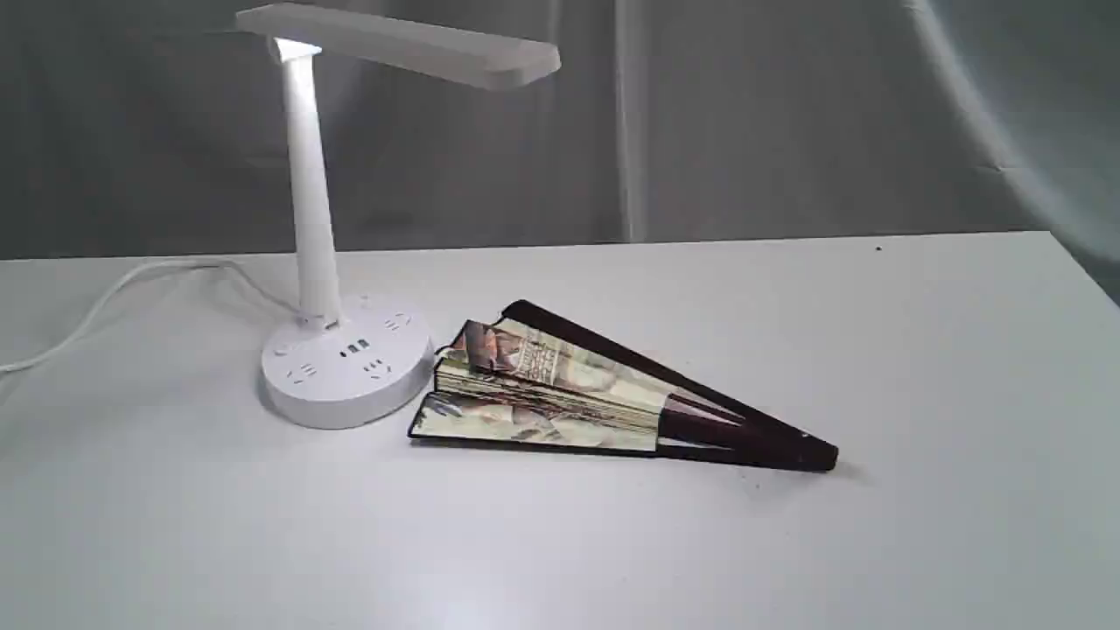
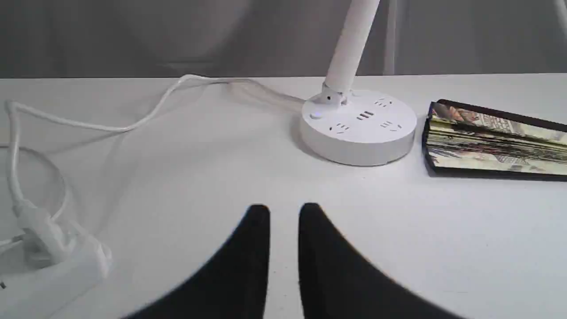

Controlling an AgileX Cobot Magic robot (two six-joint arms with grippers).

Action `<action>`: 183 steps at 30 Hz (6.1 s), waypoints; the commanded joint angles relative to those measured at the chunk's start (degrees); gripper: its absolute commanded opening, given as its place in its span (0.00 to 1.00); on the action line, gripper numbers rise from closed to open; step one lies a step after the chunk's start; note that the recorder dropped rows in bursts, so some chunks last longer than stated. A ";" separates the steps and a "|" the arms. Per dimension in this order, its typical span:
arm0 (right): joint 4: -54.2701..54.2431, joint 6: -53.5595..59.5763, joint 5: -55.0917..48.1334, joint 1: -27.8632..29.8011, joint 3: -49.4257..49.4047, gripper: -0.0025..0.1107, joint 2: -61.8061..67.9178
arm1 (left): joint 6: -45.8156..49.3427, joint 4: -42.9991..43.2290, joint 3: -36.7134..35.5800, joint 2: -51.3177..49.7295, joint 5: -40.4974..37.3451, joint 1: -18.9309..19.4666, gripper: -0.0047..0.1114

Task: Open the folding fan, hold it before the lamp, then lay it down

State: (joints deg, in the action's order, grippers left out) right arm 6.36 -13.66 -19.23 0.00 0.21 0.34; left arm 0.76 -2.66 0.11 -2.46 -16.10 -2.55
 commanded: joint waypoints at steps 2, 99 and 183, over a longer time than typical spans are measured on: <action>0.70 -0.26 0.07 -0.04 -0.21 0.02 -0.34 | -0.22 -0.70 -0.11 -0.24 0.86 -0.21 0.15; -50.52 54.65 -37.48 -7.21 113.24 0.67 142.77 | -0.28 -0.70 -0.11 -0.24 0.86 -0.21 0.15; -74.47 68.64 -50.74 -14.26 82.97 0.02 115.91 | -34.00 -23.13 13.32 -9.31 9.31 -0.21 0.04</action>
State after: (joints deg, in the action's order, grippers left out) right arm -65.10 54.26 -69.69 -14.30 83.21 116.90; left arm -33.02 -26.86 9.11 -8.64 -4.71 -2.55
